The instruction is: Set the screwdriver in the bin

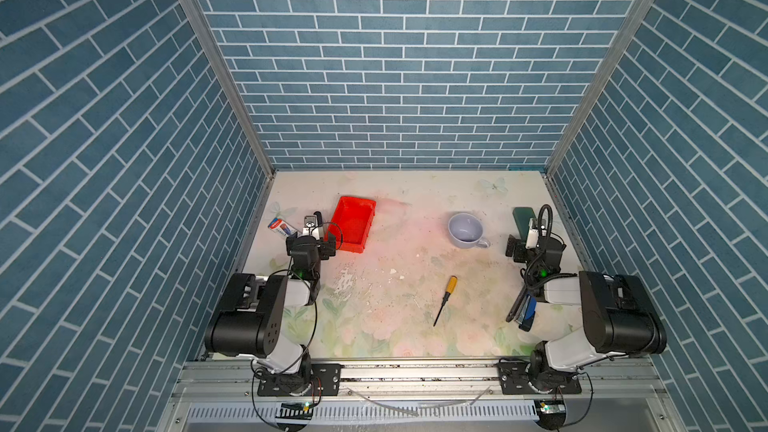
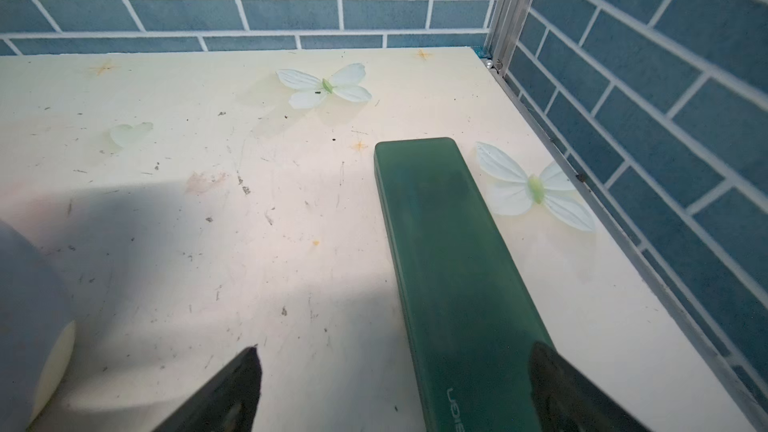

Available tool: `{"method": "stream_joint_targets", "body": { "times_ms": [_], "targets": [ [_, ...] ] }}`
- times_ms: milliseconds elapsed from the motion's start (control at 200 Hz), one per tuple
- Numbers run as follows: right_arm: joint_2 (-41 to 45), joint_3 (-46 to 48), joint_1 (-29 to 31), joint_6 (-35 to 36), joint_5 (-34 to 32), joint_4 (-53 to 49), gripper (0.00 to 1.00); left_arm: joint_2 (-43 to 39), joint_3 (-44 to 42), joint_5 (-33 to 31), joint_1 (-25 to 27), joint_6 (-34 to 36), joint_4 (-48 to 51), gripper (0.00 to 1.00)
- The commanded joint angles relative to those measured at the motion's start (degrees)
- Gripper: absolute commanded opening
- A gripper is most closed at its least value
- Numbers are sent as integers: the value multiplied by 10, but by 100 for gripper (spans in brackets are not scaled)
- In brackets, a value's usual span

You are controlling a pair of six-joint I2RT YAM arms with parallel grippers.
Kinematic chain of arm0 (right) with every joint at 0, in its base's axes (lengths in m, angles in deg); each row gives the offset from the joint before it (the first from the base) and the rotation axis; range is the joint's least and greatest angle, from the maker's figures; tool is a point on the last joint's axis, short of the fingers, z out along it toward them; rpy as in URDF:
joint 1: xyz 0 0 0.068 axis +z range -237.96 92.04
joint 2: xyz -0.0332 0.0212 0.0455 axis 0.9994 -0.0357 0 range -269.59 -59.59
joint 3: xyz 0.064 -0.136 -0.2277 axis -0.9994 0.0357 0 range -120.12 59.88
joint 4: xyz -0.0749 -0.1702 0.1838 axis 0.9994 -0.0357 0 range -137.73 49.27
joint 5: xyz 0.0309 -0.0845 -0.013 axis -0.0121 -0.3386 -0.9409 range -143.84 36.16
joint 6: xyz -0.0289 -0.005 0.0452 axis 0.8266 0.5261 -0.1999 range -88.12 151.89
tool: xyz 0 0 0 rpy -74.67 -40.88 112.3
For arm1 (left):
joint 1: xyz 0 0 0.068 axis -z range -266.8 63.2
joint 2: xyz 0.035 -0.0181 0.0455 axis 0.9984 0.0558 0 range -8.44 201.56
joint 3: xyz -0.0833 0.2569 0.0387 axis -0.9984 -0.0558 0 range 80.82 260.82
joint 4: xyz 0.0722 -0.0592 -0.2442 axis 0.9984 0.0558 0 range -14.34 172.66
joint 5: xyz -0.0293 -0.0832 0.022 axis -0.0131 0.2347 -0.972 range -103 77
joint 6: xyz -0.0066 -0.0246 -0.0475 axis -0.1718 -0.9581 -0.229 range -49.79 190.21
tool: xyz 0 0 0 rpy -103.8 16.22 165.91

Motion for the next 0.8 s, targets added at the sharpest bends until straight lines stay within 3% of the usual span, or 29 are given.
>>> {"method": "stream_joint_targets", "body": {
  "times_ms": [0, 795],
  "targets": [
    [-5, -17, 2, -12, 2, 5, 99, 0, 4, -3, -4, -5, 2, 100],
    [-6, -21, 1, -14, 7, -2, 99, 0, 4, -4, -4, -5, 2, 100]
  ]
}}
